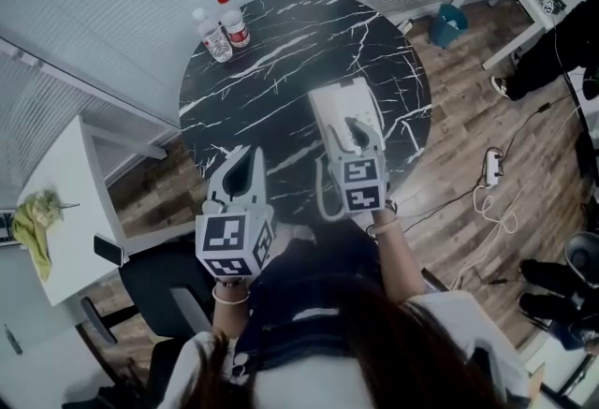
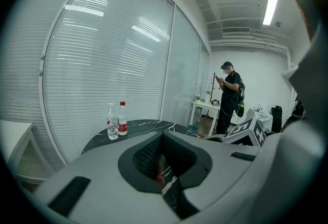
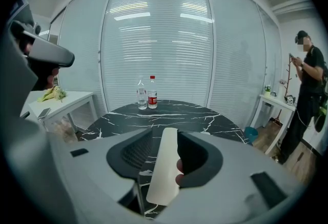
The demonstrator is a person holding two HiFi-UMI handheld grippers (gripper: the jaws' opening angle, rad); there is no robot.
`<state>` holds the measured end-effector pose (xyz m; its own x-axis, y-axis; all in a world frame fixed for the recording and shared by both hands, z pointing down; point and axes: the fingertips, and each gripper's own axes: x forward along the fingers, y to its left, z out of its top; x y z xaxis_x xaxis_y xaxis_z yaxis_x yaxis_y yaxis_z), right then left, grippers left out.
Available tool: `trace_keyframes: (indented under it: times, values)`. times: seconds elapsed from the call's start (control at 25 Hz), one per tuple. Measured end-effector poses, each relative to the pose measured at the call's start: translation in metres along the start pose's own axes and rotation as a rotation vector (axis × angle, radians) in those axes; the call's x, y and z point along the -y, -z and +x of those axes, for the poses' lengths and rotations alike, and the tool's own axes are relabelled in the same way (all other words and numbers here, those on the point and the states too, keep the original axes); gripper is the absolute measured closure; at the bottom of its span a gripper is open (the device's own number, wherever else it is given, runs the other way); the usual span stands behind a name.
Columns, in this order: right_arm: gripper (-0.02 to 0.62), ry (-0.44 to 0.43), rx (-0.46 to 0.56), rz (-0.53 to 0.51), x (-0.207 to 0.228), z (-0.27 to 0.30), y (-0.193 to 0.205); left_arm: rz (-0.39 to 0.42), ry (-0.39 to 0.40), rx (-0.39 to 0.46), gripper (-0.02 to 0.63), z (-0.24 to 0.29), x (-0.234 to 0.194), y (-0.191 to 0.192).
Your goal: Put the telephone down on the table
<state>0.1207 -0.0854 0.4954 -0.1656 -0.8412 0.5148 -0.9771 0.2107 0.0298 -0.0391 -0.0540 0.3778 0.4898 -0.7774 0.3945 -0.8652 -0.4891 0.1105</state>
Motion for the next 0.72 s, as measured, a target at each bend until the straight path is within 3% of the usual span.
trace_keyframes:
  times: [0.72]
  values:
    - [0.382,-0.042,-0.109,-0.017,0.002,0.044,0.031,-0.008,-0.05,-0.051,0.606,0.018,-0.012,0.006]
